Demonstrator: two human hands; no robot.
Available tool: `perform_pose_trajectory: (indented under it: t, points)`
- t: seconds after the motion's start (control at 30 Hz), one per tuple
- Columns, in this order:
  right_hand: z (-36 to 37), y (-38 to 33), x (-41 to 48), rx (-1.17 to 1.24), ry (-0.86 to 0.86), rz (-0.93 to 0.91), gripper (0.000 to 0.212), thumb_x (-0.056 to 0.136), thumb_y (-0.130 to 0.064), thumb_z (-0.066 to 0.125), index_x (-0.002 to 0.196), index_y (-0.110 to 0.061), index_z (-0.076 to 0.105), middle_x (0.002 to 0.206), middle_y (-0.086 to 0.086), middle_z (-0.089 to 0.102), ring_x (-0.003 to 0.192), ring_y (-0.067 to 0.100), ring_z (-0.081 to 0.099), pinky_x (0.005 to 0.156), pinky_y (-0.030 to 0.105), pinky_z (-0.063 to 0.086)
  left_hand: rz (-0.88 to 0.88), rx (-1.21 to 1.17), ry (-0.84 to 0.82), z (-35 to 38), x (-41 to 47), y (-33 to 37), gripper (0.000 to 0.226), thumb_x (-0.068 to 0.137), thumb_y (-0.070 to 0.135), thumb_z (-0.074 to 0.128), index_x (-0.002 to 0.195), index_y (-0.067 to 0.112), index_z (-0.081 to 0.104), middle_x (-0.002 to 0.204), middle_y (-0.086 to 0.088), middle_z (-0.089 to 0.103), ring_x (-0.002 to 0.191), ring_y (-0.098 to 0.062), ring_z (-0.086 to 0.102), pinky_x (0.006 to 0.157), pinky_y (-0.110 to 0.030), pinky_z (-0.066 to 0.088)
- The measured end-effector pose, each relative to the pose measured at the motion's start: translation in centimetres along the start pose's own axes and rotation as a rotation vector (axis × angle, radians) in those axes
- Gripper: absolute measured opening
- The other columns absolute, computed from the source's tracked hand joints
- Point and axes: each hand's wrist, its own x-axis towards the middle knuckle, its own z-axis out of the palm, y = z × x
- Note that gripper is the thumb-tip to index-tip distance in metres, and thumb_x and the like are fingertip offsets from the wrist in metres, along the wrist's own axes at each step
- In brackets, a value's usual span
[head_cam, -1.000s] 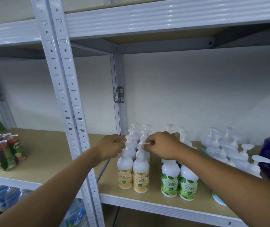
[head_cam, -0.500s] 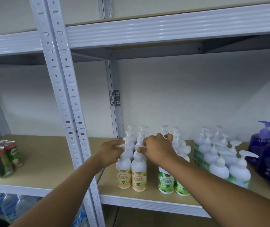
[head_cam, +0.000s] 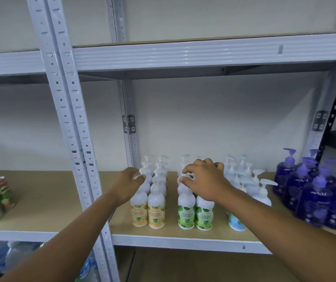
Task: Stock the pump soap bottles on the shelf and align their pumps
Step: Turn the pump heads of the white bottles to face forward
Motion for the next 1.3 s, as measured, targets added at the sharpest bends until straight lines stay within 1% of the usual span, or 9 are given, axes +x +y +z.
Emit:
perform_pose_trajectory:
  t: [0.17,0.33,0.43,0.6,0.7,0.87,1.07,1.2,1.3]
  points:
    - [-2.8,4.9,-2.1,0.113,0.015,0.135,0.030,0.091,-0.058,0.053,0.110,-0.039,0.067,0.105,-0.015,0.064,0.114,0.015,0.052,0.088,0.036,0.025,0.096,0.056,0.076,0.9,-3.2,3.6,0.034,0.096,0.036,0.063,0.125,0.018,0.063,0.129,-0.002,0.064,0.116,-0.018,0.059,0.087,-0.028,0.042]
    - [-3.6,7.8,-3.8,0.198,-0.030,0.129,0.022,0.092,-0.049,0.057,0.105,-0.036,0.069,0.099,-0.016,0.069,0.106,0.012,0.058,0.087,0.036,0.029,0.102,0.052,0.089,3.3,-5.4,6.4,0.018,0.092,0.035,0.067,0.106,0.024,0.067,0.104,0.012,0.068,0.096,-0.006,0.064,0.072,-0.020,0.045]
    - [-2.8,9.1,-4.0,0.280,-0.070,0.102,0.016,0.089,-0.043,0.057,0.099,-0.037,0.068,0.094,-0.016,0.070,0.105,0.012,0.061,0.098,0.041,0.037,0.084,0.035,0.070,5.2,-5.7,7.1,0.016,0.090,0.031,0.071,0.103,0.022,0.068,0.100,0.014,0.069,0.094,-0.003,0.065,0.071,-0.018,0.045]
    - [-1.9,10.3,-3.2,0.168,-0.068,0.052,0.028,0.090,-0.048,0.050,0.109,-0.037,0.068,0.102,-0.016,0.069,0.110,0.013,0.058,0.093,0.037,0.031,0.050,0.052,0.059,7.7,-4.0,7.9,0.019,0.090,0.027,0.071,0.108,0.021,0.067,0.102,0.012,0.068,0.093,-0.006,0.064,0.064,-0.008,0.039]
    - [-1.9,10.5,-2.2,0.090,-0.082,0.014,0.031,0.093,-0.049,0.046,0.115,-0.039,0.065,0.107,-0.012,0.067,0.115,0.017,0.054,0.087,0.036,0.024,0.039,0.030,0.028,9.2,-2.7,7.5,0.022,0.091,0.023,0.069,0.112,0.019,0.066,0.111,0.006,0.068,0.098,-0.011,0.063,0.070,-0.014,0.045]
    - [-0.9,10.3,-0.7,-0.027,-0.221,0.014,0.041,0.096,-0.049,0.036,0.131,-0.043,0.055,0.127,-0.006,0.059,0.124,0.023,0.044,0.098,0.045,0.023,0.059,0.150,-0.142,11.0,-0.3,6.7,0.045,0.093,0.026,0.065,0.137,0.018,0.056,0.133,0.004,0.061,0.121,-0.014,0.057,0.106,-0.032,0.044]
    - [0.0,9.9,0.7,-0.065,-0.265,0.061,0.045,0.097,-0.060,0.034,0.136,-0.044,0.051,0.133,-0.004,0.057,0.128,0.026,0.042,0.103,0.049,0.024,0.135,0.178,-0.242,10.8,2.4,6.3,0.045,0.098,0.028,0.061,0.141,0.018,0.055,0.139,0.002,0.060,0.127,-0.011,0.054,0.103,-0.024,0.041]
    - [0.7,10.1,1.1,-0.050,-0.296,0.096,0.047,0.096,-0.065,0.035,0.137,-0.048,0.051,0.137,-0.008,0.054,0.132,0.025,0.040,0.103,0.047,0.023,0.150,0.171,-0.292,10.6,2.9,6.0,0.034,0.099,0.029,0.059,0.130,0.015,0.065,0.116,0.007,0.063,0.114,-0.017,0.060,0.095,-0.028,0.046]
    - [0.9,10.3,1.4,-0.016,-0.291,0.103,0.048,0.094,-0.066,0.038,0.135,-0.045,0.051,0.129,-0.014,0.059,0.128,0.022,0.043,0.101,0.045,0.025,0.142,0.130,-0.285,10.6,2.9,5.8,0.034,0.098,0.028,0.061,0.131,0.015,0.064,0.117,0.002,0.066,0.109,-0.018,0.062,0.095,-0.031,0.050]
